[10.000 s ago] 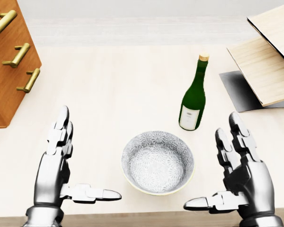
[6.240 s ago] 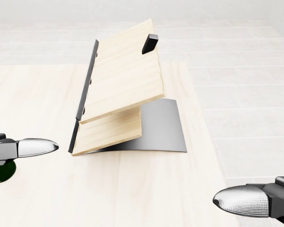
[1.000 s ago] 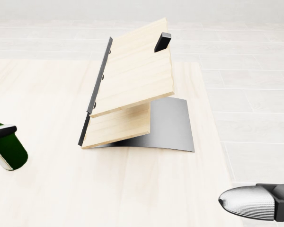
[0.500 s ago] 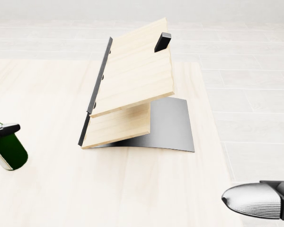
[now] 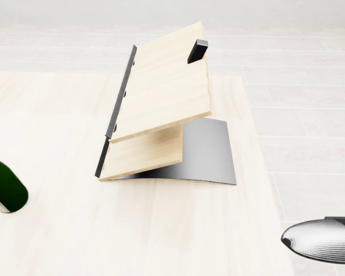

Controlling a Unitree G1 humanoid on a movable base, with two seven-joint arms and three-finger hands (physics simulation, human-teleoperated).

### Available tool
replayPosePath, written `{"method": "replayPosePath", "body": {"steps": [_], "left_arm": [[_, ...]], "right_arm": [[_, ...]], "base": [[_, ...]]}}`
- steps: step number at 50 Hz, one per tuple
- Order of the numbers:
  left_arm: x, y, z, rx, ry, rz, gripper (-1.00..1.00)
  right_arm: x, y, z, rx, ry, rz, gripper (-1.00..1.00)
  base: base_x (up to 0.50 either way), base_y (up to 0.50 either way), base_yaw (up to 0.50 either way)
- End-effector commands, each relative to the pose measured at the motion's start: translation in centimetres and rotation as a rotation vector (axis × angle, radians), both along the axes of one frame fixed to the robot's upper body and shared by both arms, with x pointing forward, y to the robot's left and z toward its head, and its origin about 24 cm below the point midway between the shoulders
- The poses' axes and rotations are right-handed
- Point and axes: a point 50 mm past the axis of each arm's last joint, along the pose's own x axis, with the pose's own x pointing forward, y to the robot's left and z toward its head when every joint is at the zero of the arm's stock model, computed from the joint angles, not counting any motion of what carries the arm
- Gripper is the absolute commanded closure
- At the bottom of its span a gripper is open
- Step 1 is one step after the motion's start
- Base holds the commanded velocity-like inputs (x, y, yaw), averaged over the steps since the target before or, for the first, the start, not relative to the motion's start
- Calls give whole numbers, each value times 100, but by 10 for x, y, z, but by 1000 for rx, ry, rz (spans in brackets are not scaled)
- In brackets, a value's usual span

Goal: Put the wine bottle on the wine rack.

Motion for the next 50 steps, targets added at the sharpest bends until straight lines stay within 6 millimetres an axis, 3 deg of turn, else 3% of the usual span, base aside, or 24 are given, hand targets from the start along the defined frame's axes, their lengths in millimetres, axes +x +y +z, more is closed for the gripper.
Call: {"method": "replayPosePath", "body": {"steps": [1, 11, 50], "left_arm": [[0, 1, 1, -6, -10, 9, 100], [2, 0, 7, 5, -35, 4, 100], [16, -13, 66, 35, -192, -35, 100]], "right_arm": [[0, 0, -1, -3, 10, 2, -100], [-1, 0, -1, -29, -6, -13, -100], [-1, -4, -1, -10, 18, -5, -100]], "base": [[0, 0, 0], [0, 0, 0], [0, 0, 0]]}}
